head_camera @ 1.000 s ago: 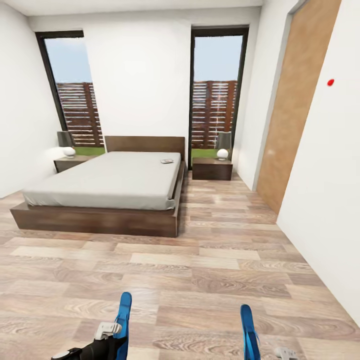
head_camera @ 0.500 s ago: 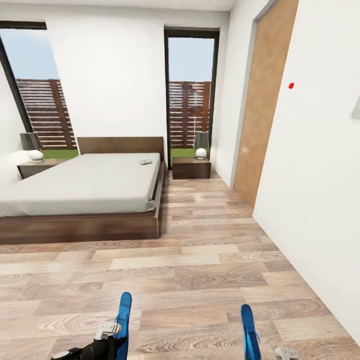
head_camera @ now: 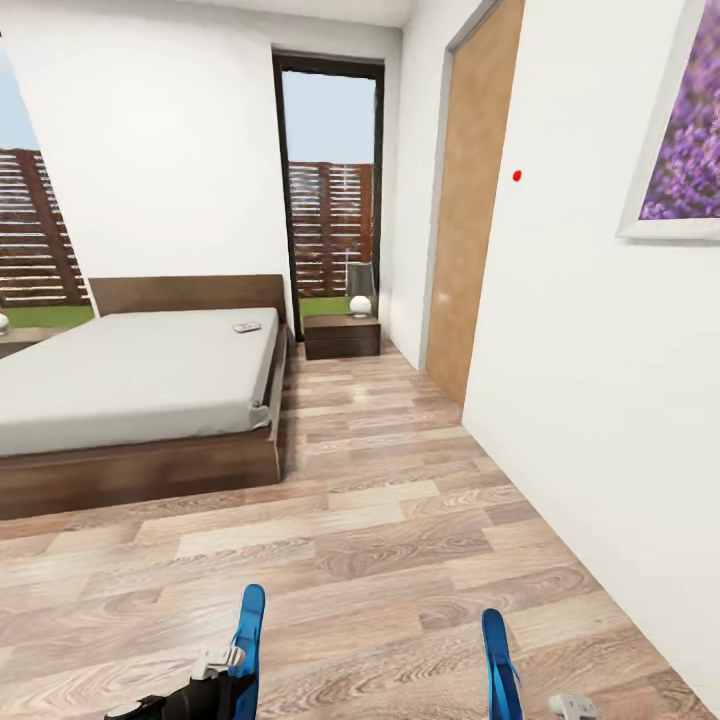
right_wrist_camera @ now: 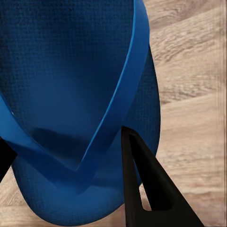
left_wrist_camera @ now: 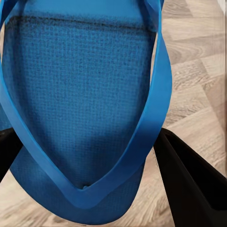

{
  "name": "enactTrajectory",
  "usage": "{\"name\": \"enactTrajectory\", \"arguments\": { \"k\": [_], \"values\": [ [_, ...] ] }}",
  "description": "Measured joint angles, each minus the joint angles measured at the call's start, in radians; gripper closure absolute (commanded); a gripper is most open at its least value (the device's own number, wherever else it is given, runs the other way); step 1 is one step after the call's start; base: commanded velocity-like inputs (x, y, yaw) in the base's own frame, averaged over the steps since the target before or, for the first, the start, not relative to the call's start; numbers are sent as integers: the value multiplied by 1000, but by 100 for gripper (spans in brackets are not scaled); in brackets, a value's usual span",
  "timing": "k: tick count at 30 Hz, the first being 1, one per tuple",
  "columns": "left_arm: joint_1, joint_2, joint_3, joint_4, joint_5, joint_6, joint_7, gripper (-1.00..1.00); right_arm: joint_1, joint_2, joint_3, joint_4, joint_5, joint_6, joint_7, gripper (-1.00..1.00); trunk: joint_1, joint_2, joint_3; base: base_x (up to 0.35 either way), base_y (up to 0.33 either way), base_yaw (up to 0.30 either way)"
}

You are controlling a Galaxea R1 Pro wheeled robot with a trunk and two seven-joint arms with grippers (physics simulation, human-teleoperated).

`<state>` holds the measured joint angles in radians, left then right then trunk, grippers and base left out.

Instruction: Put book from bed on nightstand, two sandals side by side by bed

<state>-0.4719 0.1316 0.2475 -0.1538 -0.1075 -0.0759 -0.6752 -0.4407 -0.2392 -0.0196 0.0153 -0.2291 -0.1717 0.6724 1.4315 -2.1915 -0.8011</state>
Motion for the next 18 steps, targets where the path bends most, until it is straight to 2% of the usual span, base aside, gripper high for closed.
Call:
{"name": "enactTrajectory", "arguments": {
  "k": [18],
  "values": [
    [0,-1,0,0,0,0,0,100,0,0,-1,0,0,0,-3,100,0,0,0,0,0,-279]
  ]
}}
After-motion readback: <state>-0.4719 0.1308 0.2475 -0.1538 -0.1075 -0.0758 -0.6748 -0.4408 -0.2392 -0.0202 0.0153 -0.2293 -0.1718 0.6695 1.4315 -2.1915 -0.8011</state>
